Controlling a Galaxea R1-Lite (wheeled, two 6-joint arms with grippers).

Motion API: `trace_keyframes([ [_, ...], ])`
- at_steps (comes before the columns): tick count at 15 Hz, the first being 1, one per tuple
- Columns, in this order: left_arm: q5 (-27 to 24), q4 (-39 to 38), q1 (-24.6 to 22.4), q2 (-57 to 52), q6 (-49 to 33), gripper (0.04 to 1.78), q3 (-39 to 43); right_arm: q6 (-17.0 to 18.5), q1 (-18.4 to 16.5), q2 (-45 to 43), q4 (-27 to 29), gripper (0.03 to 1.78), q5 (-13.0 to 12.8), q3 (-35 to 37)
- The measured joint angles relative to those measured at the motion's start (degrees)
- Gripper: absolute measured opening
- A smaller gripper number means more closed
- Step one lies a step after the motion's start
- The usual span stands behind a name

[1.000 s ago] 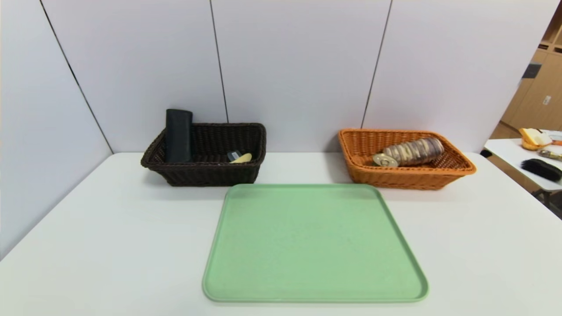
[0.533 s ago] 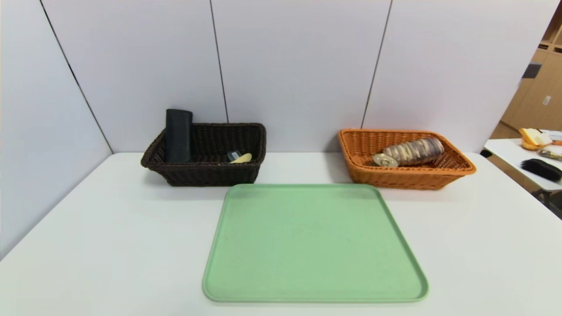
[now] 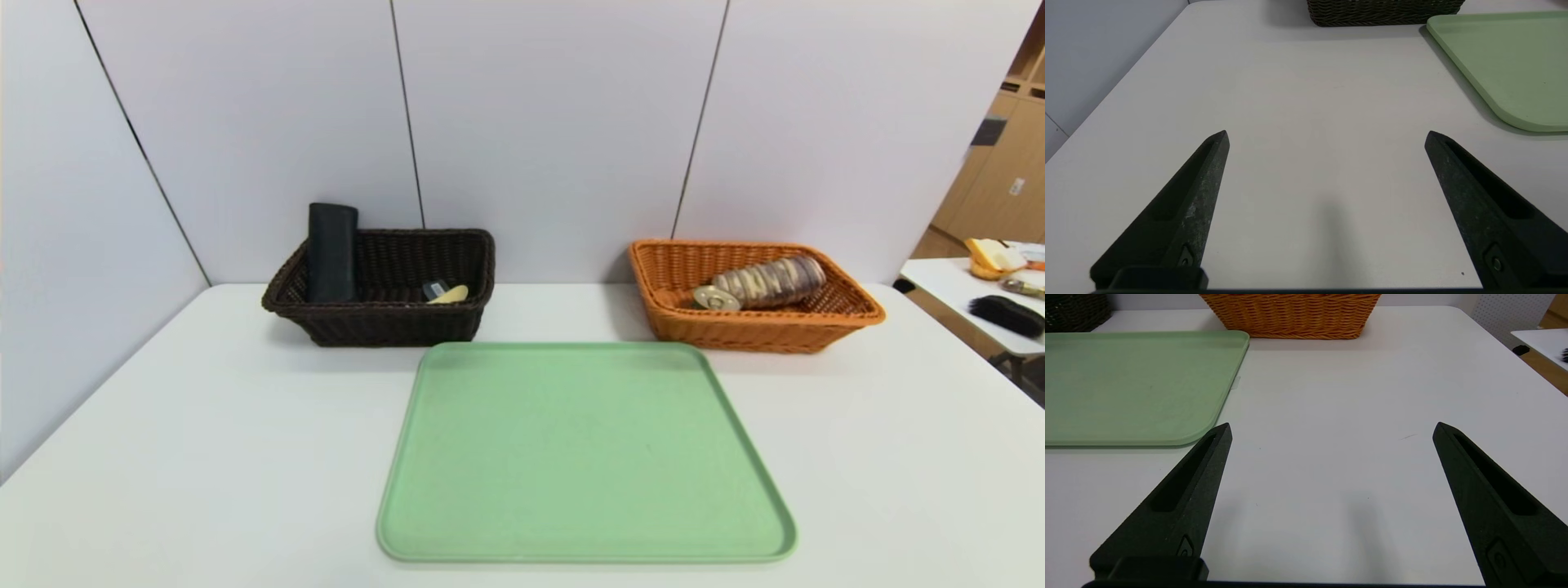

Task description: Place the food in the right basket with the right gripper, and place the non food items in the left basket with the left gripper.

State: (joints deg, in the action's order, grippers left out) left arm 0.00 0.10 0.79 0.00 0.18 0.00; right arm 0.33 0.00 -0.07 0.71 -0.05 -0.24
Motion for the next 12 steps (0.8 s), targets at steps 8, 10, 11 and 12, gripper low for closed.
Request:
trace_keyframes([
  [8, 0.00, 0.00, 0.00, 0.00, 0.00, 1.69, 0.00, 0.00, 0.00, 0.00, -0.11, 1.70, 0.02, 0.00],
  [10, 0.00, 0.00, 0.00, 0.00, 0.00, 1.69, 0.00, 0.02, 0.00, 0.00, -0.11, 1.70, 0.00, 0.00],
  [11, 0.00, 0.00, 0.00, 0.00, -0.02, 1.69, 0.00, 0.00, 0.00, 0.00, -0.09, 1.70, 0.02, -0.02],
  [12, 0.00, 0.00, 0.00, 0.00, 0.00, 1.69, 0.00, 0.02, 0.00, 0.00, -0.07, 1.70, 0.00, -0.02],
])
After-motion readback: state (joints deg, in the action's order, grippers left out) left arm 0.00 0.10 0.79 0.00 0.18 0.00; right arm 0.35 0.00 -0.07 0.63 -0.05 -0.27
